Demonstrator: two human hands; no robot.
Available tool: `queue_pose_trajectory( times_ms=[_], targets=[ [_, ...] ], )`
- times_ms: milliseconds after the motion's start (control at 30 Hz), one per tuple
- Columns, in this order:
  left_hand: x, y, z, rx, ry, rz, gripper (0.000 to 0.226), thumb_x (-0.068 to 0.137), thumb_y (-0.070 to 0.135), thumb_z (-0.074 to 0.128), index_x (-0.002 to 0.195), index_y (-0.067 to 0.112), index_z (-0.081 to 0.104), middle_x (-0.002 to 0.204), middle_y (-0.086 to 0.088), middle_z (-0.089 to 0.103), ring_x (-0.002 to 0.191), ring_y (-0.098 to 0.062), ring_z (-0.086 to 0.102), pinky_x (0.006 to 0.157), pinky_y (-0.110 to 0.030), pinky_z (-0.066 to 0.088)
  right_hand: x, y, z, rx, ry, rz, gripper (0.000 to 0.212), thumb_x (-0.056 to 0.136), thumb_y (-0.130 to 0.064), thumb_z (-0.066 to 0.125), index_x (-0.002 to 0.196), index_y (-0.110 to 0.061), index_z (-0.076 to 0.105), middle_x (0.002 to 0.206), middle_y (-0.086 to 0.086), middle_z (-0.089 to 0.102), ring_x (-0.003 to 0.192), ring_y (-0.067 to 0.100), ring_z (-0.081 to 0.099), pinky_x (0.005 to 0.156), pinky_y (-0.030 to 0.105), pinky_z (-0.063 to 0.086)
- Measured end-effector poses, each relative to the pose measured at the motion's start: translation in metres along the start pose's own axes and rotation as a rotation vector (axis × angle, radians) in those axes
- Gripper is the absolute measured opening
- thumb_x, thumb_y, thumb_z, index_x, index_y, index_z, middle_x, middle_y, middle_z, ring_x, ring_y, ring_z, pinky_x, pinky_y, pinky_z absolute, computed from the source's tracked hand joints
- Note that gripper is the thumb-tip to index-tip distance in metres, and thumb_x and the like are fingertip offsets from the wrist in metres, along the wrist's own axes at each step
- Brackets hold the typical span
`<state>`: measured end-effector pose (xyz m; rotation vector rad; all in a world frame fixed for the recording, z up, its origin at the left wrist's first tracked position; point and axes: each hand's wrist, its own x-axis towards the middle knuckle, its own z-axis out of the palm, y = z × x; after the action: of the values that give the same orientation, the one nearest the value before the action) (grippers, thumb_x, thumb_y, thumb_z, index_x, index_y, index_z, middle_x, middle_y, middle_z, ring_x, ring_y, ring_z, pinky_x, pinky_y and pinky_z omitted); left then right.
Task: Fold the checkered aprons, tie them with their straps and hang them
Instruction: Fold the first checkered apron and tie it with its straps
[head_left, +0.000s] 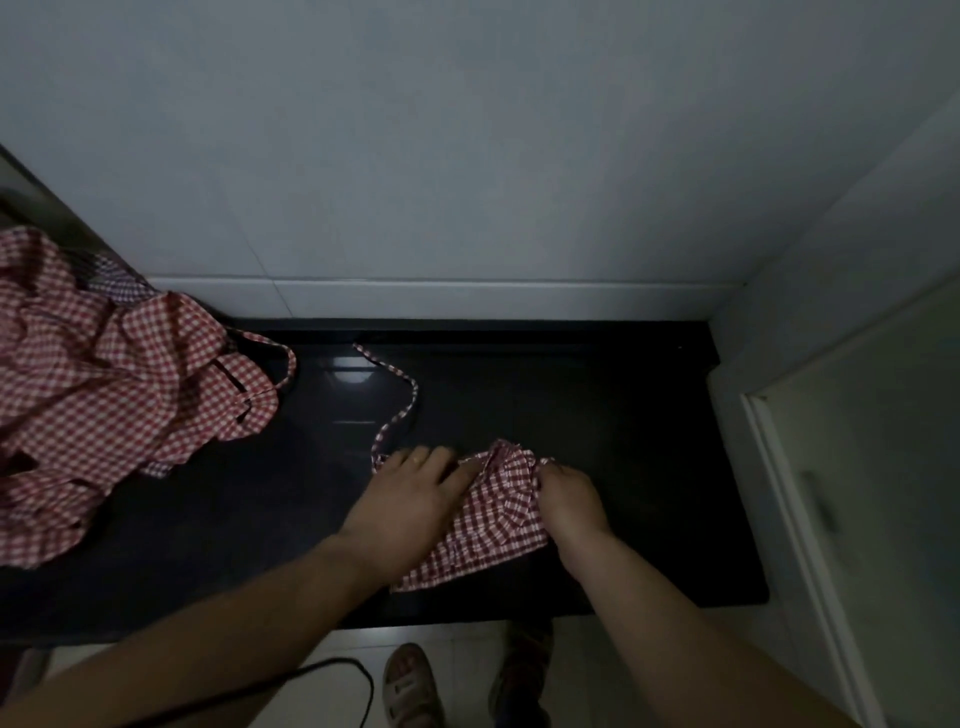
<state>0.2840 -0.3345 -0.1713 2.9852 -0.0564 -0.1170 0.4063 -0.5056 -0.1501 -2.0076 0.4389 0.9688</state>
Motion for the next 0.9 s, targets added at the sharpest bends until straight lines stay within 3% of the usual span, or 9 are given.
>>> queue_pose_trajectory(
  times_ms=[67,200,300,400,567,667,733,833,900],
  targets=[
    [-0.005,0.004,0.006,0.05,0.021,-0.001,0.065,0.094,0.032,0.063,0.155,0.029,0.041,0.134,-0.005,0.059,0.118,-0.027,0.06,0.098,-0.045,0.052,-0.002,-0.004,-0.003,0.012,-0.045,0.02,0.038,0.11,-0.033,0.04,0.106,-0.014,0.073,0.103,0.007,0.075,0.093,0.022,0.07,0.075,0.031,0.054],
    [-0.009,0.013,0.006,-0.005,0.052,-0.017,0.056,0.107,0.049,0.035,0.156,0.023,0.042,0.15,-0.006,0.054,0.134,-0.029,0.055,0.111,-0.052,0.042,0.001,-0.006,-0.009,0.036,-0.025,0.021,0.045,0.108,-0.045,0.044,0.107,-0.01,0.072,0.099,0.014,0.075,0.084,0.02,0.069,0.077,0.034,0.056],
    [-0.017,0.019,0.003,-0.026,-0.152,-0.041,0.106,0.091,0.089,0.027,0.166,0.014,0.019,0.171,-0.013,0.024,0.156,-0.032,0.027,0.124,-0.063,0.019,0.007,-0.008,-0.019,0.094,0.021,-0.036,0.051,0.109,-0.047,0.038,0.106,-0.008,0.072,0.099,0.016,0.075,0.086,0.025,0.071,0.073,0.036,0.057],
    [-0.021,0.022,0.008,0.022,-0.235,-0.036,0.116,0.085,0.087,0.036,0.166,0.015,-0.004,0.174,-0.016,0.002,0.159,-0.036,0.01,0.127,-0.06,0.01,0.01,-0.009,-0.034,0.119,0.024,0.014,0.055,0.111,-0.048,0.032,0.107,-0.007,0.07,0.099,0.016,0.073,0.084,0.027,0.067,0.067,0.032,0.052],
    [-0.028,0.028,0.022,0.066,-0.094,-0.008,0.097,0.091,0.07,0.043,0.166,0.015,0.016,0.169,-0.021,0.024,0.152,-0.041,0.033,0.117,-0.062,0.034,0.002,-0.012,-0.034,-0.065,-0.089,0.0,0.052,0.105,-0.056,0.046,0.118,-0.011,0.069,0.104,0.009,0.071,0.095,0.025,0.067,0.077,0.035,0.054],
    [-0.03,0.029,0.02,0.037,-0.066,0.014,0.096,0.092,0.07,0.044,0.166,0.016,0.016,0.17,-0.018,0.024,0.154,-0.037,0.03,0.119,-0.061,0.033,-0.002,-0.015,-0.016,-0.18,-0.26,0.007,0.065,0.081,-0.07,0.072,0.122,-0.02,0.066,0.108,0.002,0.074,0.098,0.02,0.071,0.082,0.034,0.055],
    [-0.031,0.028,0.014,-0.006,-0.08,0.027,0.096,0.095,0.077,0.038,0.167,0.019,0.013,0.171,-0.015,0.021,0.157,-0.034,0.024,0.123,-0.06,0.025,0.004,-0.016,-0.006,-0.253,-0.272,0.011,0.078,0.066,-0.061,0.085,0.126,-0.015,0.065,0.109,0.006,0.076,0.094,0.022,0.075,0.086,0.038,0.06],
    [-0.022,0.021,-0.008,-0.348,-0.178,-0.102,0.077,0.099,0.079,0.021,0.161,0.035,0.03,0.171,-0.001,0.025,0.158,-0.021,0.022,0.129,-0.049,0.012,0.008,-0.014,-0.008,-0.204,-0.274,-0.078,0.043,0.083,-0.028,0.084,0.118,-0.006,0.071,0.098,0.007,0.08,0.089,0.023,0.078,0.091,0.042,0.062],
    [-0.002,0.014,-0.027,-0.714,-0.143,-0.327,0.056,0.105,0.068,0.021,0.132,0.037,0.059,0.144,0.004,0.06,0.133,-0.014,0.052,0.12,-0.046,0.035,0.005,-0.008,-0.013,-0.117,-0.284,-0.149,0.027,0.091,-0.02,0.078,0.115,-0.01,0.073,0.097,0.003,0.081,0.089,0.02,0.078,0.088,0.038,0.062]
  ],
)
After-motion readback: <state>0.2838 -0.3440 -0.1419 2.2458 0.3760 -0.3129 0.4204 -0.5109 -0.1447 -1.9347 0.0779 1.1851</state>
